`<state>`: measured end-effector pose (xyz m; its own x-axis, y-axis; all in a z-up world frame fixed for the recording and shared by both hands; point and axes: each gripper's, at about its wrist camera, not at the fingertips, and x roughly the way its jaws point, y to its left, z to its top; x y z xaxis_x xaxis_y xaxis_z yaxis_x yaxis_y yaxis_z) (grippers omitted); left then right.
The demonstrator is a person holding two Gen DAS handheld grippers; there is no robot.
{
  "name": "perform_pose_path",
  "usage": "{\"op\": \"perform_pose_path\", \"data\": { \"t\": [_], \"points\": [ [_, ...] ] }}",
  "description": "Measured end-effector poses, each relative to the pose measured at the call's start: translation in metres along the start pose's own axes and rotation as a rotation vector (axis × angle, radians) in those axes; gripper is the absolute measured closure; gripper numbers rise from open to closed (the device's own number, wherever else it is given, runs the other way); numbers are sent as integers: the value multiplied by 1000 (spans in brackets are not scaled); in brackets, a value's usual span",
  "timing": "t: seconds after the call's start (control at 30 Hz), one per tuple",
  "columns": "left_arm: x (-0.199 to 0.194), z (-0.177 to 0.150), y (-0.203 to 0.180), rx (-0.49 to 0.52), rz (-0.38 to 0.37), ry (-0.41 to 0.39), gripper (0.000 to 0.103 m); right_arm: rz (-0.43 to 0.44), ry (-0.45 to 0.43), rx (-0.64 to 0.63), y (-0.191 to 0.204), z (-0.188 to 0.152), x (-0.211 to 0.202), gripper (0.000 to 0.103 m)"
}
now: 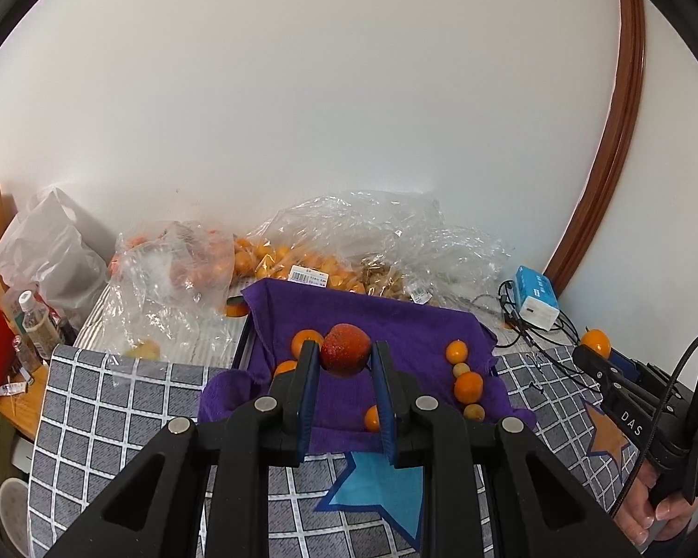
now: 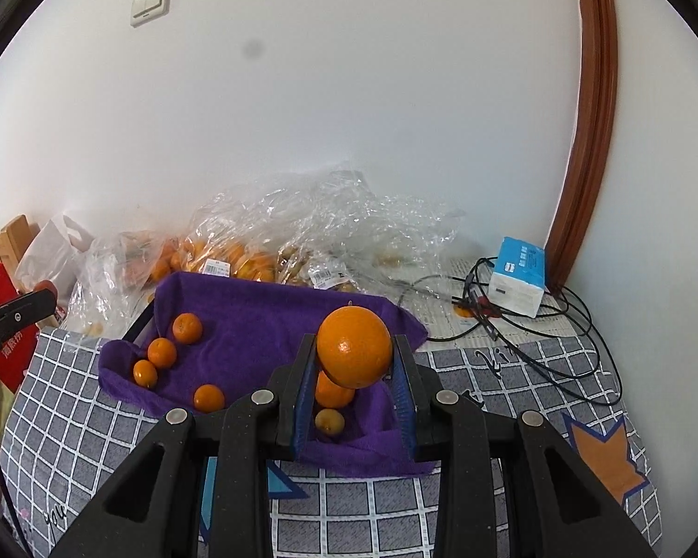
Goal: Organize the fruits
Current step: 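Carry the red fruit and orange up and over the purple towel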
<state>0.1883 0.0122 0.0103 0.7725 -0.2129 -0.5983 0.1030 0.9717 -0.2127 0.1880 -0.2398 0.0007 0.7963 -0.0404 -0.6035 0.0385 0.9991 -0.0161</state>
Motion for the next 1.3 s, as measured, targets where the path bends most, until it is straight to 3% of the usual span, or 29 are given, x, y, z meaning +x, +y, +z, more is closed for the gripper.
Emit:
{"op": "perform_pose_path", "data": {
  "t": [0.9,1.3],
  "points": [
    [46,15,5,-21,4,46,81,1,30,35,-16,12,43,72],
    [69,15,40,-79,26,90,81,43,96,9,-4,6,88,72]
  ]
}}
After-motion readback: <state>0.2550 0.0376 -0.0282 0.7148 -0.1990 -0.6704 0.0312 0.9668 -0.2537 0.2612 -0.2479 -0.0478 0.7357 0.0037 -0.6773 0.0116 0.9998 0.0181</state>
